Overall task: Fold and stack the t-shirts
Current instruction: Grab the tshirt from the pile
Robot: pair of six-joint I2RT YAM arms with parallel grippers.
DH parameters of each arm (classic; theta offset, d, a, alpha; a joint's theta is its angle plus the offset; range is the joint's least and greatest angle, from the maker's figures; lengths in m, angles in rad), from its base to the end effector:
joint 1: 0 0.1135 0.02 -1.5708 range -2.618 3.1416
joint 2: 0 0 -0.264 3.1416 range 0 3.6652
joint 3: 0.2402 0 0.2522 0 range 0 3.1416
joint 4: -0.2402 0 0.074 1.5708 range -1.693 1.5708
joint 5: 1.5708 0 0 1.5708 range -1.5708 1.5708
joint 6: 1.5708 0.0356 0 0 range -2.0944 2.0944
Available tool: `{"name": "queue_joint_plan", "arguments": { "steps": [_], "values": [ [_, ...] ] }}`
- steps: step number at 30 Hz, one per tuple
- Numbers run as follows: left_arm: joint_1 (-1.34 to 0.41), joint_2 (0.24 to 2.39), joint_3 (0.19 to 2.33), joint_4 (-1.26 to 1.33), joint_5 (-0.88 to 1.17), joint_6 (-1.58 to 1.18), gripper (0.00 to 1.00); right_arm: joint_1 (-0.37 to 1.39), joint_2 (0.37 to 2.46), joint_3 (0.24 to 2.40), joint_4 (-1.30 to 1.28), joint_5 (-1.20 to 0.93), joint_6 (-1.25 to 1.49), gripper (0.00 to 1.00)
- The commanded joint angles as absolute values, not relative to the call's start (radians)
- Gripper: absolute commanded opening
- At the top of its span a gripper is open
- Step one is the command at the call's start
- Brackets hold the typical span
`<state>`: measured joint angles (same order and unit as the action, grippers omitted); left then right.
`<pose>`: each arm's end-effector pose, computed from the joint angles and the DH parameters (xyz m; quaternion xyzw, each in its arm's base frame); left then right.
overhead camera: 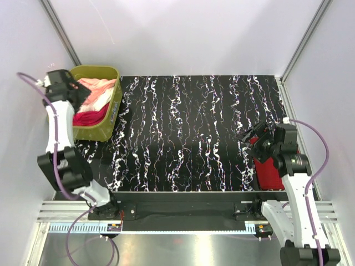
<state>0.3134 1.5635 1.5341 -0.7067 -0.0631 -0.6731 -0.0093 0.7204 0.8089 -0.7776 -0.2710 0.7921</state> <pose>0.3283 0.1088 0.3567 -0.4439 0.7987 -0.0441 0.4038 0.1440 0.0082 0.3002 0.2965 0.8476 0.2742 0.3442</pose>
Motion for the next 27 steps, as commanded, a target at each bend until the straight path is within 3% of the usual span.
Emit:
{"name": "queue_joint_plan", "arguments": {
  "steps": [1,7,11,18,20,21,24,27],
  "values": [
    [0.428,1.655,1.612,-0.791,0.051,-0.756,0.75,-0.014,0.77,0.891,-0.77,-0.236,0.706,0.99],
    [0.446,1.813,1.722,-0.889,0.031,-0.787,0.68,-0.014,0.796,0.896,-0.739,-0.189,0.69,0.99],
    [0.445,1.914,1.789,-0.953,-0.021,-0.799,0.78,-0.014,0.83,0.896,-0.713,-0.178,0.689,1.0],
    [0.446,2.014,1.854,-0.982,-0.095,-0.821,0.79,-0.014,0.91,0.917,-0.687,-0.181,0.672,1.0],
    [0.448,2.035,1.874,-0.995,-0.095,-0.825,0.69,-0.014,0.917,0.917,-0.684,-0.181,0.67,1.0],
    [0.448,2.045,1.885,-1.008,-0.092,-0.825,0.55,-0.014,0.919,0.917,-0.684,-0.179,0.667,1.0],
    [0.446,2.022,1.878,-0.987,-0.094,-0.824,0.38,-0.014,0.919,0.92,-0.684,-0.175,0.661,1.0],
    [0.446,1.994,1.893,-0.963,-0.071,-0.812,0.14,-0.014,0.919,0.919,-0.677,-0.184,0.657,1.0]
  ]
}}
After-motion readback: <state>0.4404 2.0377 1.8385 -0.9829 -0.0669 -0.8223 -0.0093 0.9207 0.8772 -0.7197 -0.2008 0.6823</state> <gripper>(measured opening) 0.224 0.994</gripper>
